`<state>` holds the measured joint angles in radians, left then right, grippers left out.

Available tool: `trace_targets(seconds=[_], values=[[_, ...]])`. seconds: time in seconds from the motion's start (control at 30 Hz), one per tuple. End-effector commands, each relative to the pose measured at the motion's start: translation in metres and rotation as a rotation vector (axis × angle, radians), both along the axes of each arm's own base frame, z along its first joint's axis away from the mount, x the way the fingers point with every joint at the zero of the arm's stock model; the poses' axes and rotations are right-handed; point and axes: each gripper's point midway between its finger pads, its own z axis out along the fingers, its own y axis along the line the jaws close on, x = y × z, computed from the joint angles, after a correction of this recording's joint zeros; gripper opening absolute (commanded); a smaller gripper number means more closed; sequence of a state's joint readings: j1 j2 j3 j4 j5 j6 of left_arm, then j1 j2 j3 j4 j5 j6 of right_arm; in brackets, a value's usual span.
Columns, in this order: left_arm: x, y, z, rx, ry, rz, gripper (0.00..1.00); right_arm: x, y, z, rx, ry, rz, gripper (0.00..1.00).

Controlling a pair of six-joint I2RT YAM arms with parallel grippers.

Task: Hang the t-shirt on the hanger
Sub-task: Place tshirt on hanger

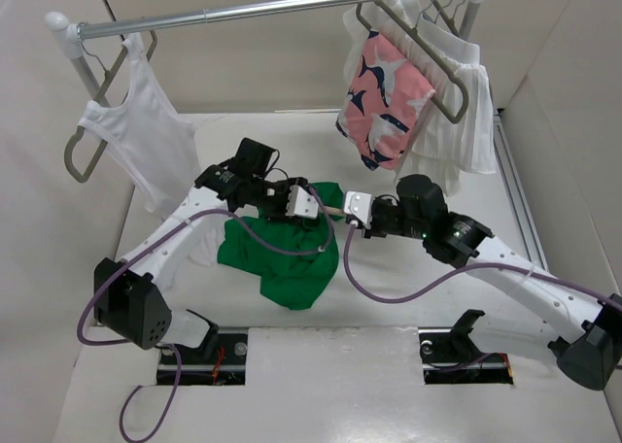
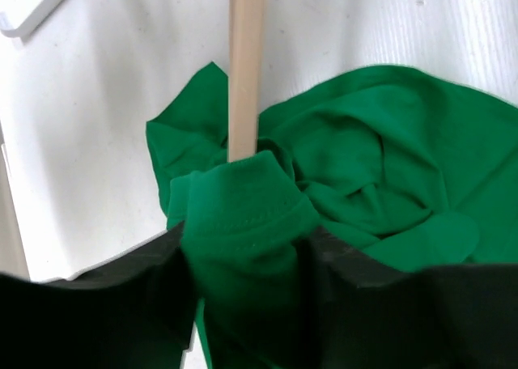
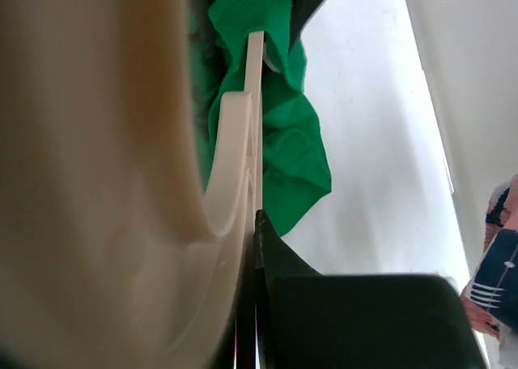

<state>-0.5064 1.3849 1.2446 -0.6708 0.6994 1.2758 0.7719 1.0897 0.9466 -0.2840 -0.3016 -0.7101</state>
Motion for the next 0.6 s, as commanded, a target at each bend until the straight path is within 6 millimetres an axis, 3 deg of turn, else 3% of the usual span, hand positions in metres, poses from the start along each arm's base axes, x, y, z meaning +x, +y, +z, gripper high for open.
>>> trace_targets(seconds=[0.0,0.17,0.2,0.27,0.3,0.33,0.37,0.53,0.57], values=[[0.006,0.0,-0.007,0.003,-0.043,-0.004,0.45,-0.012,0.023,0.076,0.22,-0.171,0.121,0.0],[0.015,0.005,0.011,-0.091,-0.103,-0.023,0.45,-0.018,0.019,0.084,0.236,-0.197,0.134,0.0],[0.011,0.005,0.009,-0.089,-0.098,-0.043,0.39,-0.018,0.019,0.084,0.236,-0.197,0.134,0.0],[0.005,0.0,0.025,-0.119,-0.104,-0.087,0.04,-0.017,0.02,0.086,0.237,-0.198,0.134,0.0],[0.002,-0.001,0.018,-0.116,-0.065,-0.095,0.04,-0.017,0.02,0.086,0.237,-0.198,0.134,0.0],[0.0,-0.002,0.02,-0.122,-0.046,-0.103,0.0,-0.013,0.021,0.081,0.225,-0.19,0.123,0.0],[0.001,-0.005,0.029,-0.135,-0.048,-0.111,0.0,-0.011,0.024,0.081,0.222,-0.186,0.123,0.0],[-0.005,-0.009,0.037,-0.161,0.053,-0.073,0.0,0.013,0.03,0.071,0.179,-0.171,0.054,0.0],[-0.007,-0.008,0.039,-0.166,0.067,-0.058,0.0,0.022,0.028,0.07,0.172,-0.167,0.006,0.24]])
